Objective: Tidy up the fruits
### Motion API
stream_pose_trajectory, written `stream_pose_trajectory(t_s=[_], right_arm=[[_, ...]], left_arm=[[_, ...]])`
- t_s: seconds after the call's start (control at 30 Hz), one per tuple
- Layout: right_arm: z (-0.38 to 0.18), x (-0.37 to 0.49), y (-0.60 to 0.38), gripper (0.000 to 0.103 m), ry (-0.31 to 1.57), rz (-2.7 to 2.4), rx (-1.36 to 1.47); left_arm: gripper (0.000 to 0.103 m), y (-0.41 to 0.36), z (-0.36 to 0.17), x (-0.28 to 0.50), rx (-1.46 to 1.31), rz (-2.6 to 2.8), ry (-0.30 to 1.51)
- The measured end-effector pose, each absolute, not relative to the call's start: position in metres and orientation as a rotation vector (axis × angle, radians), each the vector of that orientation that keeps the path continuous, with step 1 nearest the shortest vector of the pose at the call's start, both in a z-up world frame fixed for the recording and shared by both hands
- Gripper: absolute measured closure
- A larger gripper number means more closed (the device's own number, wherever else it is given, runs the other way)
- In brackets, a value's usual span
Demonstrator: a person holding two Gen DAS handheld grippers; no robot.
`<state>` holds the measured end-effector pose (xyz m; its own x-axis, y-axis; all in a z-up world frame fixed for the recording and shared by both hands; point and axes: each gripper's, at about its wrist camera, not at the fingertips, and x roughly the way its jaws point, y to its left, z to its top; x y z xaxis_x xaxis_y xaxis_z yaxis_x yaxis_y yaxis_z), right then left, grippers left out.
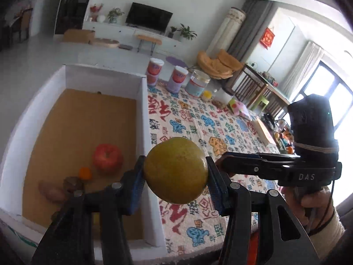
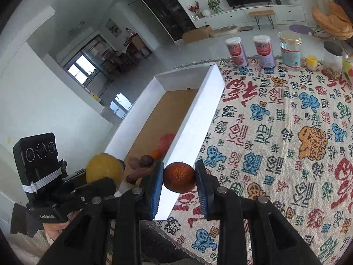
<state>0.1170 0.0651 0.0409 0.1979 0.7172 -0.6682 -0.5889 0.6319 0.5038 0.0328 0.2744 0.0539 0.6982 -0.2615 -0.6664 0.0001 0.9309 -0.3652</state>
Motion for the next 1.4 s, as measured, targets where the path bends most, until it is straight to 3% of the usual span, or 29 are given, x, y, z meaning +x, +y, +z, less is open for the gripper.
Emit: stream_pose_trajectory(t_s=[0.37,0.43,0.47,0.5,0.6,0.67,0.8,1.13,1.4], right_arm=[[-0.043,0.077,0.215,0.073,1.197,0.983,-0.237],[-0.053,0.072,0.223,0.072,1.205,0.965,-0.298],[-0.055,0.071,0.225,0.070,1.206,0.960,-0.306],[-0.056,0.072,0.224,0.063,1.208,0.960,-0.304],[-0.049,0.076,0.217,0.035,1.191,0.951,-0.277],[-0.038,0.080,0.209,0.033,1.163,0.928,-0.268],[-0.014,0.082,0.194,0.017,1.087,0.853,-0.285],[0.004,0.066,0.194,0.003,0.981,0.767,-0.379],[0.005,0.052,0.212,0.003,0.952,0.754,-0.436]], left_arm=[[0.049,0.358,-0.052,0.087,-0.348,0.095,1.061],[0.044,0.361,-0.054,0.084,-0.341,0.119,1.046],[0.037,0.363,-0.053,0.081,-0.342,0.125,1.033],[0.028,0.364,-0.052,0.078,-0.340,0.133,1.019],[0.018,0.359,-0.039,0.067,-0.288,0.164,0.967],[0.014,0.346,-0.025,0.060,-0.206,0.205,0.924],[0.008,0.317,-0.002,0.043,-0.051,0.310,0.847],[0.008,0.310,0.014,0.006,-0.161,0.436,0.860],[0.007,0.333,0.018,-0.010,-0.143,0.580,0.856]])
